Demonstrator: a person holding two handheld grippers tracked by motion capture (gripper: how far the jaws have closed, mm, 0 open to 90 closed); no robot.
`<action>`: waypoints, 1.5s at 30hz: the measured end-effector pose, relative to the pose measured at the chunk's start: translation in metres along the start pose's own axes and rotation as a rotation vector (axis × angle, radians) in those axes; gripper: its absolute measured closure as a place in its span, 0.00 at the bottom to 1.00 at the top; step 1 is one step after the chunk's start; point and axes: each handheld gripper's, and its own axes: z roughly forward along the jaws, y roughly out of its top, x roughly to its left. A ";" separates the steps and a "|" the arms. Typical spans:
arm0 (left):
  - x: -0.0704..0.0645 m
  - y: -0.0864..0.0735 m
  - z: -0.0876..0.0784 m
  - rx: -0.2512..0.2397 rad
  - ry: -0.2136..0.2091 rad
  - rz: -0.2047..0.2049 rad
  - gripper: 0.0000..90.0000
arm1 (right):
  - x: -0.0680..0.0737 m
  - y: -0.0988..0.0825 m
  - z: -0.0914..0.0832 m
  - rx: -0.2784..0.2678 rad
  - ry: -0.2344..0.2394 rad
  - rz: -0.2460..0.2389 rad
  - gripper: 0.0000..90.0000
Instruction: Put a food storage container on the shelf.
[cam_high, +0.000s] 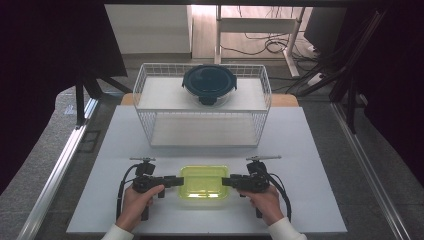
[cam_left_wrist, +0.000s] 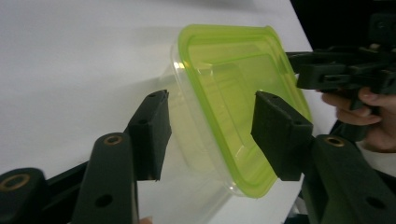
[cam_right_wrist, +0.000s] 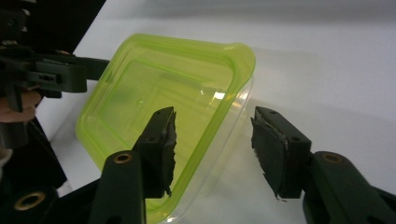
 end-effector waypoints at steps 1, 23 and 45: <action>0.000 0.000 0.002 0.001 -0.005 -0.004 0.54 | -0.002 -0.001 0.001 0.001 0.014 0.017 0.57; 0.000 -0.004 0.007 0.005 -0.076 -0.075 0.85 | -0.014 -0.007 -0.004 -0.004 0.127 0.148 0.86; -0.045 0.015 -0.028 -0.085 -0.080 0.079 0.86 | 0.016 0.015 -0.039 -0.105 0.127 0.005 0.87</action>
